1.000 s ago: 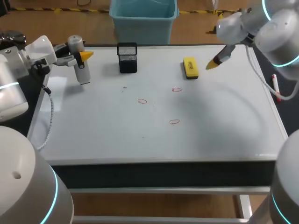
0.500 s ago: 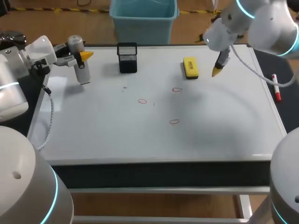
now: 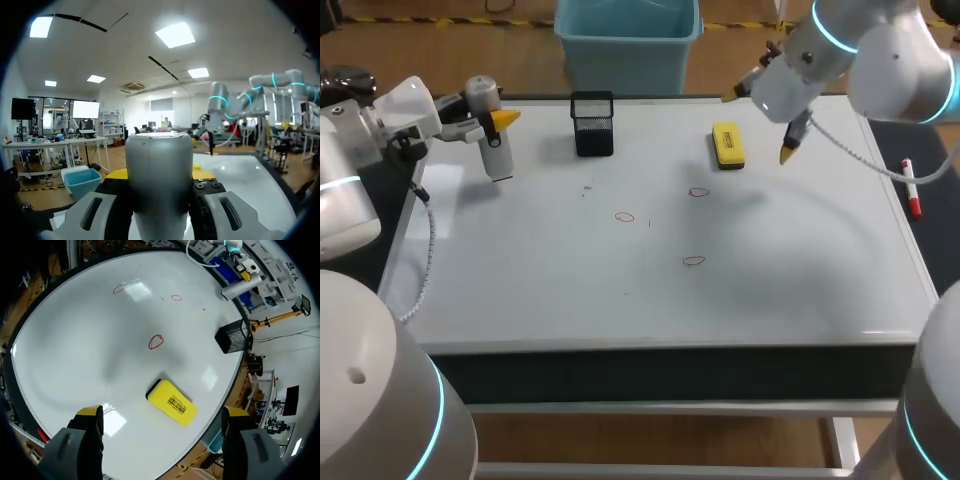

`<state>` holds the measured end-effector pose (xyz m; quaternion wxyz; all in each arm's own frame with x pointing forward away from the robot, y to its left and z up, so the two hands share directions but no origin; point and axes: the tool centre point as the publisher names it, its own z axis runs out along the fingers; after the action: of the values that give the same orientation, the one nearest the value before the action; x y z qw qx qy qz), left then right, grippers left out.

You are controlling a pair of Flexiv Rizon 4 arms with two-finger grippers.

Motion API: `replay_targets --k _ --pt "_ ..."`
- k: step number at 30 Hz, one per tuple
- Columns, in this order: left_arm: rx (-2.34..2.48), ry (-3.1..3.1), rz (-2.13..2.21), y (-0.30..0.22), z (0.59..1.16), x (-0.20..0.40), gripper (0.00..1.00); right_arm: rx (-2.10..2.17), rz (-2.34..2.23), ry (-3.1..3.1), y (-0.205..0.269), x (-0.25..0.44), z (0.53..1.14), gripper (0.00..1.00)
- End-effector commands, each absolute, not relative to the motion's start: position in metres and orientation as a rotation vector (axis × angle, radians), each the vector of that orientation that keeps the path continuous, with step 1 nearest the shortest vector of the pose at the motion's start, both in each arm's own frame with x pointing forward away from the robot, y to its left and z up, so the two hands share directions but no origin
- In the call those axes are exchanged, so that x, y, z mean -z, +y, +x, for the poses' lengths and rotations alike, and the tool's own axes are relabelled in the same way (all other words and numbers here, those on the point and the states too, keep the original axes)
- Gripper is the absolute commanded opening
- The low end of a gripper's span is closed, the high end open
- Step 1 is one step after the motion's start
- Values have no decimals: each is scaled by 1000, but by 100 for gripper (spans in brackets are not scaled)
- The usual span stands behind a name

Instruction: Pick up the inspection probe, press it on each red-marked spot on the whiteboard one by one, put down the probe, pick up the eraser, and wipe off all the red marks.

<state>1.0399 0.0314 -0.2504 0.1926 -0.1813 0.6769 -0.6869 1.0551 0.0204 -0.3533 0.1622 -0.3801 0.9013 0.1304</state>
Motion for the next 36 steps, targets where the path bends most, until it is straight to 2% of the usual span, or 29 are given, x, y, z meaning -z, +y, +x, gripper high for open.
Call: replay_targets --k 1,8,24,36 --pt "1928 1897 -507 31 1040 250 0 -368 -1089 2573 19 351 1053 100" --pt "1928 1897 -507 31 1040 250 0 -368 -1089 2573 19 351 1053 100" --pt "1928 1897 -507 31 1040 250 0 -342 -1691 2481 30 364 1078 100" --pt "1928 1897 -507 31 1040 250 0 -149 -1868 2386 43 397 1080 100"
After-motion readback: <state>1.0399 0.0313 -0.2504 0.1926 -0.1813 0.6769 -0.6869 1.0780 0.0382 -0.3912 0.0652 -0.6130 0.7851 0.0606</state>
